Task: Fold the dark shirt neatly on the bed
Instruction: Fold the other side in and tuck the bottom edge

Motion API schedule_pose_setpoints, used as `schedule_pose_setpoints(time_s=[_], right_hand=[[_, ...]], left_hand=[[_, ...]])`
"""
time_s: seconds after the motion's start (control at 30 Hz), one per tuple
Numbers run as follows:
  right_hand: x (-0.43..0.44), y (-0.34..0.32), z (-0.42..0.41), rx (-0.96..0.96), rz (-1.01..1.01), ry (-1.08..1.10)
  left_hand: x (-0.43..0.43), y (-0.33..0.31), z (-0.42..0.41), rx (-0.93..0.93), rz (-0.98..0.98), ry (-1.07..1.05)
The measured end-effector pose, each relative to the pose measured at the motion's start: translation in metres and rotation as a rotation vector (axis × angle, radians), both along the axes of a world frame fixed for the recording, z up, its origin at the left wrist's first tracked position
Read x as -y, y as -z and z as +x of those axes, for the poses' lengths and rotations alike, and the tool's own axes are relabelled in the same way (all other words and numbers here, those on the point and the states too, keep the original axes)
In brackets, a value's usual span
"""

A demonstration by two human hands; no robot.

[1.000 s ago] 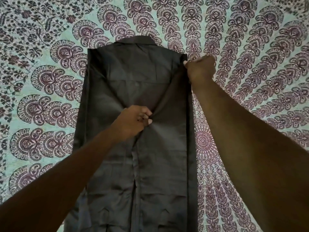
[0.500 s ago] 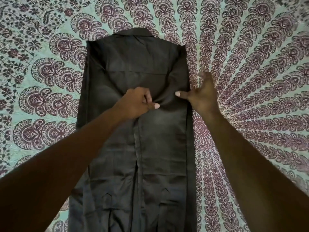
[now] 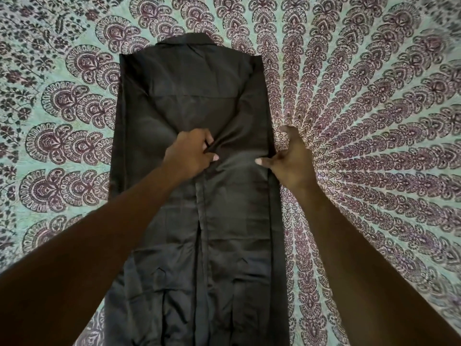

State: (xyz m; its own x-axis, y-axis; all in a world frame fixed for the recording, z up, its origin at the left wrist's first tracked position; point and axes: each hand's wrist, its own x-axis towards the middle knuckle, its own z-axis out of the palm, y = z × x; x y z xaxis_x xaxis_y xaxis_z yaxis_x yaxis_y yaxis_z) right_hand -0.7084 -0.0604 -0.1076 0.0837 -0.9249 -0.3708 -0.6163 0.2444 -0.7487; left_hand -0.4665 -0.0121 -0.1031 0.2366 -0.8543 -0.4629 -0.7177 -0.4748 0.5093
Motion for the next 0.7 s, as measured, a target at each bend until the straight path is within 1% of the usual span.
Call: schedule_pose_setpoints(time_s=[0.1,0.27,0.3,0.37,0.4,0.43,0.5,0.57,0.63,0.7], right_hand=[[-0.016,0.005,-0.011,-0.016,0.018,0.022],[-0.034,-0.002,-0.015,-0.005,0.005,0.061],[-0.039,-0.004,-0.015,0.002,0.011,0.057],[-0.049,-0.009,-0.016,-0.027,0.022,-0.019],[-0.056,-0.012,-0.017,-0.061,0.026,-0.059],[-0.062,-0.014,-0.019,-0.094,0.03,-0.074],[-0.077,-0.019,-0.023,-0.109,0.037,-0.036],[-0.097,-0.022,-0.025,-0.107,0.035,0.003],[-0.123,-0.021,-0.026,-0.126,0.051,-0.046],[-0.146,-0.018,-0.031,-0.131,0.071,-0.069]], left_hand=[[-0.007,-0.005,-0.003,0.006,-0.028,-0.064],[-0.014,-0.013,-0.014,0.076,-0.086,-0.03],[-0.018,-0.016,-0.018,0.136,-0.124,-0.006],[-0.033,-0.018,-0.027,0.352,-0.235,0.038],[-0.045,-0.019,-0.033,0.437,-0.291,0.026],[-0.06,-0.018,-0.039,0.477,-0.332,0.004],[-0.092,-0.012,-0.05,0.475,-0.344,0.015],[-0.121,-0.001,-0.056,0.414,-0.281,0.081],[-0.139,0.006,-0.056,0.331,-0.245,0.085],[-0.147,0.007,-0.056,0.294,-0.239,0.079]])
